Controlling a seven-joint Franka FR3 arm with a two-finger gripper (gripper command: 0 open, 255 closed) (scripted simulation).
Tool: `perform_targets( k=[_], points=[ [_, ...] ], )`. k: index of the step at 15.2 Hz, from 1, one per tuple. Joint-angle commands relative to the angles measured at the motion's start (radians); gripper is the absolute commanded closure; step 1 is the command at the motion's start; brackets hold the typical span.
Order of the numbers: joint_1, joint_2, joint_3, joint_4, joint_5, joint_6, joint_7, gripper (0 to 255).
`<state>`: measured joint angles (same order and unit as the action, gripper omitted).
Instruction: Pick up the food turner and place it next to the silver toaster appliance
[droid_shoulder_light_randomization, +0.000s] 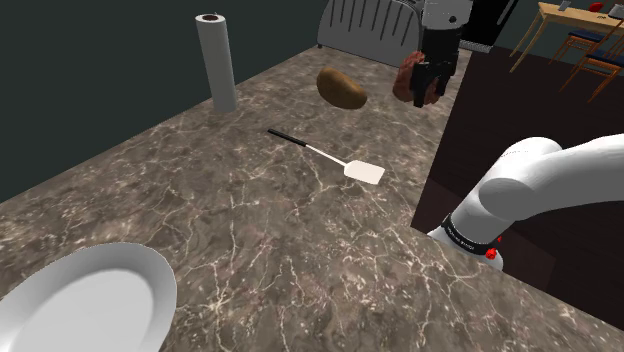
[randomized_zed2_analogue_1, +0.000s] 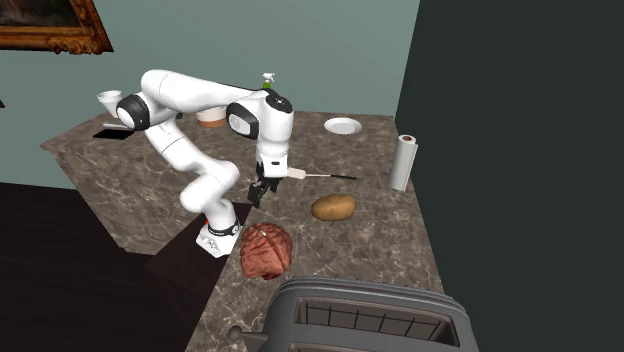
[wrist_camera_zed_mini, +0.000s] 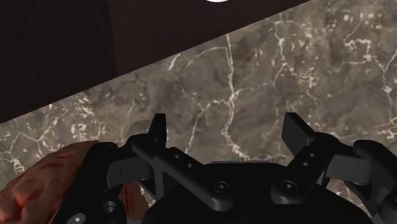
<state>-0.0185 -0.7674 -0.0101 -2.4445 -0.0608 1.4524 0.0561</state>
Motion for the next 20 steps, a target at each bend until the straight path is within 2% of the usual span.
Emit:
perform_targets(
  k=[1,11,20],
  points=[
    [0.0,0.0,0.0,0.0,0.0,0.0,0.0,0],
    [0.131,0.084,0.164,0.0,0.149,0.211,0.085,0],
    [0.221,0.213,0.318,0.066,0.22,0.402,0.157,0]
  ],
)
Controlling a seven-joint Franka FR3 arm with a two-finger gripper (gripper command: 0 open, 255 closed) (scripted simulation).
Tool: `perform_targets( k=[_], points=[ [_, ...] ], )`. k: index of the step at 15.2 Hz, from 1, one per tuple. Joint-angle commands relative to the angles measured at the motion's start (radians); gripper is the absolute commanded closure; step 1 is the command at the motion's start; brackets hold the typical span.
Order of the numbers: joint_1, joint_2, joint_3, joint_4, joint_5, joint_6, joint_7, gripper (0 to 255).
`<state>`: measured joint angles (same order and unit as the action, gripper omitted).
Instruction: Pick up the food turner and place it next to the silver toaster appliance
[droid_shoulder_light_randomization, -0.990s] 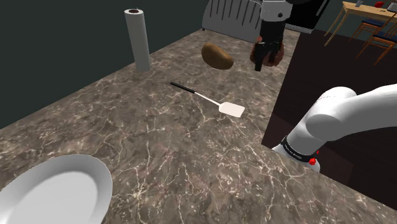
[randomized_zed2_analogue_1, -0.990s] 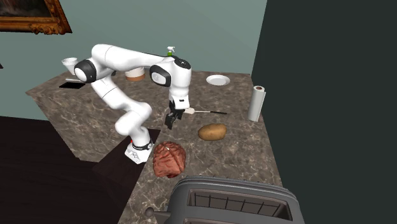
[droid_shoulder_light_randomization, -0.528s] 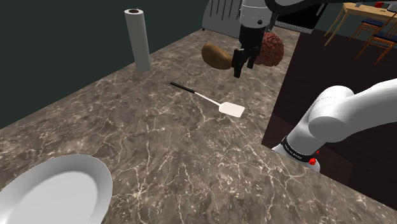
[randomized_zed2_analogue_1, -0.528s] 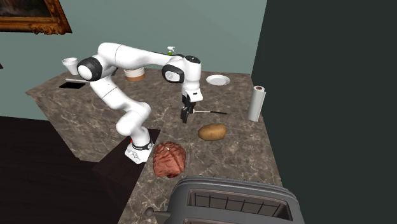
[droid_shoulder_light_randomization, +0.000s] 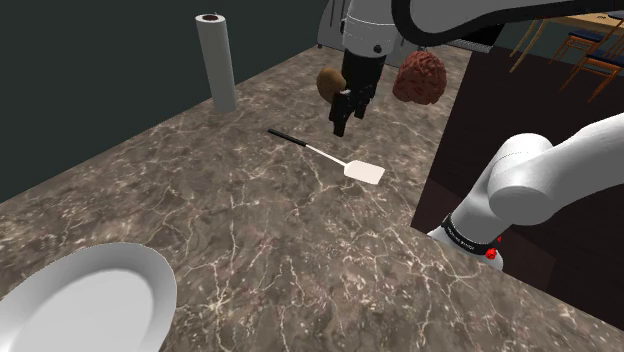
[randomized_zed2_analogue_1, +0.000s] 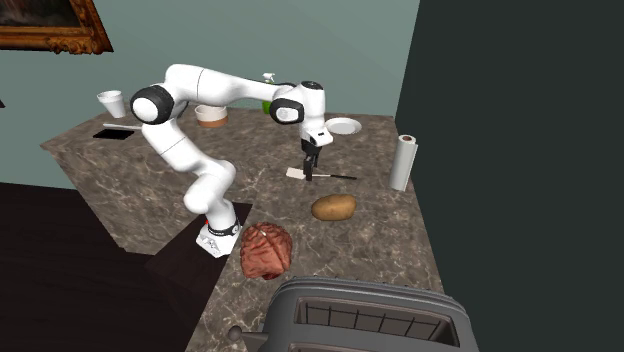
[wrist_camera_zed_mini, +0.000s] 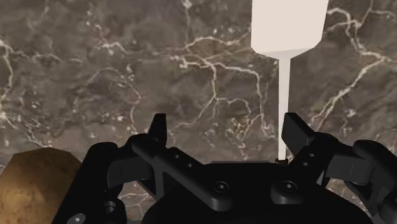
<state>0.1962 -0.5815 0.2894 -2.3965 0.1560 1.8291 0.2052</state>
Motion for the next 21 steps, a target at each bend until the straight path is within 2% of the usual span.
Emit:
perform_targets(
  k=[1,5,12,20,21],
  points=[
    [0.014,0.044,0.036,0.029,0.006,0.045,0.016,0],
    [0.036,0.099,0.092,0.067,0.009,0.107,0.045,0],
    [0.036,0.128,0.109,-0.011,0.013,0.215,0.047,0],
    [0.036,0.128,0.109,-0.011,0.013,0.214,0.047,0],
    [0.036,0.128,0.109,-0.011,0.013,0.214,0.047,255]
  ],
)
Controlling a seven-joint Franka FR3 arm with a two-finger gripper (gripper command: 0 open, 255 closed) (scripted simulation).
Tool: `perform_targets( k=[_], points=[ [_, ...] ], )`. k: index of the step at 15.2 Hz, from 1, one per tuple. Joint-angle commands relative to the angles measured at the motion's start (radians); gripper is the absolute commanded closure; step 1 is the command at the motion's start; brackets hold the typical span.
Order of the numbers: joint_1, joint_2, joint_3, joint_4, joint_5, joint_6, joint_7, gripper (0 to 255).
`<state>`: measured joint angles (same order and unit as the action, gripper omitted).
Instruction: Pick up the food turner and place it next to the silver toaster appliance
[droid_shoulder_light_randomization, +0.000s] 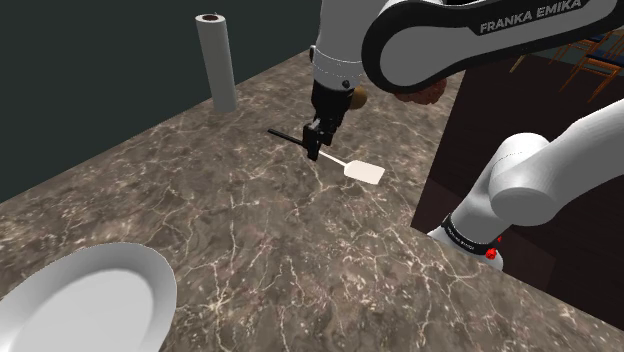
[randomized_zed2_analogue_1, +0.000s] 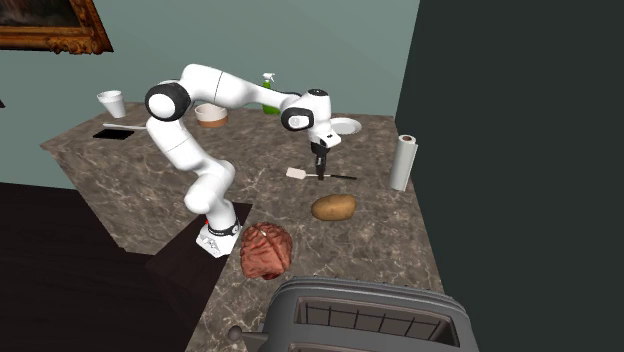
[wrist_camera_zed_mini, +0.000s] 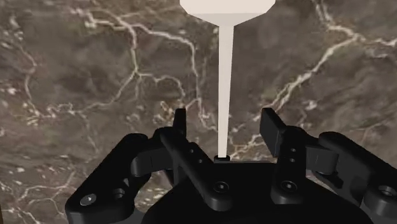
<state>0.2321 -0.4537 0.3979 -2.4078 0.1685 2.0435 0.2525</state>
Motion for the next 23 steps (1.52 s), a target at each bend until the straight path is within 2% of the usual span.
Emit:
perform_targets(
  k=[1,9,23],
  points=[
    [0.0,0.0,0.0,0.0,0.0,0.0,0.0,255],
    [0.0,0.0,0.0,0.0,0.0,0.0,0.0,255],
    [-0.006,-0.027,-0.027,0.166,-0.013,-0.193,-0.002,255]
  ],
)
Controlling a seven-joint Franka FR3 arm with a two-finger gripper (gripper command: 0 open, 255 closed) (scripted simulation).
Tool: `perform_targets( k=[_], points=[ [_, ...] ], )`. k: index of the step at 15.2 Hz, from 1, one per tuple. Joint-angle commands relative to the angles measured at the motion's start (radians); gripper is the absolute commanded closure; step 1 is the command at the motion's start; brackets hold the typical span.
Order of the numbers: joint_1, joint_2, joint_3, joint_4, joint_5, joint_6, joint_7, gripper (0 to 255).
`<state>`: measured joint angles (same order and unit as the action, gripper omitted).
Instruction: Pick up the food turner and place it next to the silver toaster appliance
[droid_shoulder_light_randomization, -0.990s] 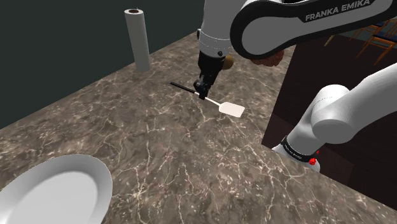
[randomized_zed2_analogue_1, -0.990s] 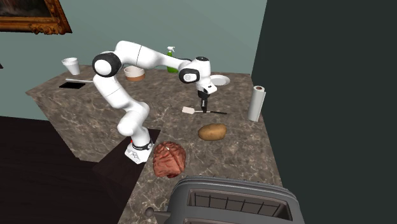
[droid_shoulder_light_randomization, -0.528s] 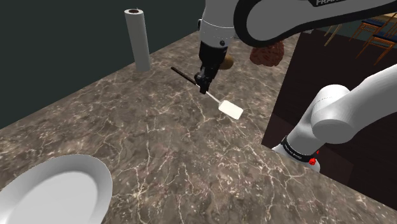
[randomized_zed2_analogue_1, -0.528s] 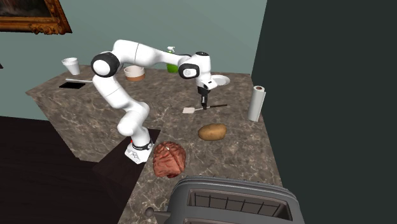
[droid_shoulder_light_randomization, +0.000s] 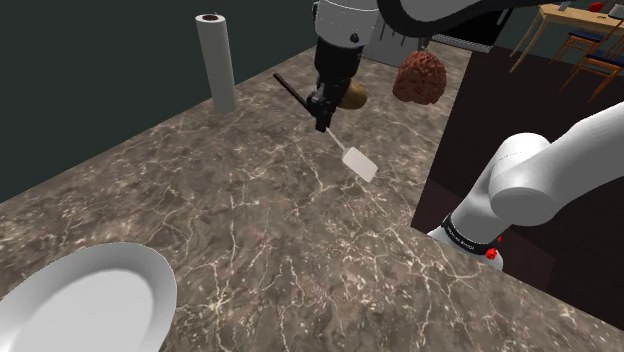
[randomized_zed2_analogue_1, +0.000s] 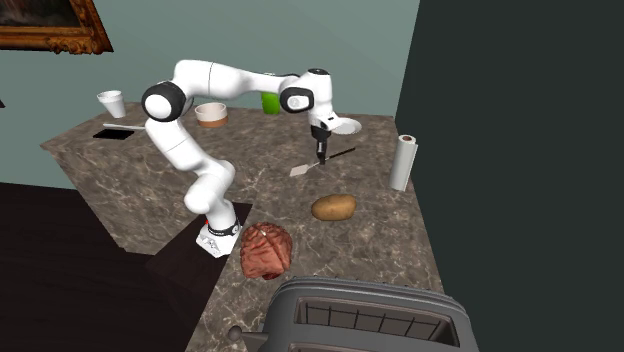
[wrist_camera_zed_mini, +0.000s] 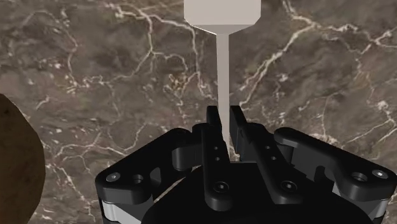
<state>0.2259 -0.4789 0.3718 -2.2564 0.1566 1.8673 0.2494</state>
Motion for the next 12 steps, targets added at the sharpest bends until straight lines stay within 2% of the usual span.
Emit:
perform_targets(
  k=[1,12],
  points=[
    [-0.001,-0.002,-0.003,0.028,-0.002,-0.03,0.001,255],
    [-0.009,0.012,-0.017,0.186,-0.015,-0.175,0.006,255]
  ],
)
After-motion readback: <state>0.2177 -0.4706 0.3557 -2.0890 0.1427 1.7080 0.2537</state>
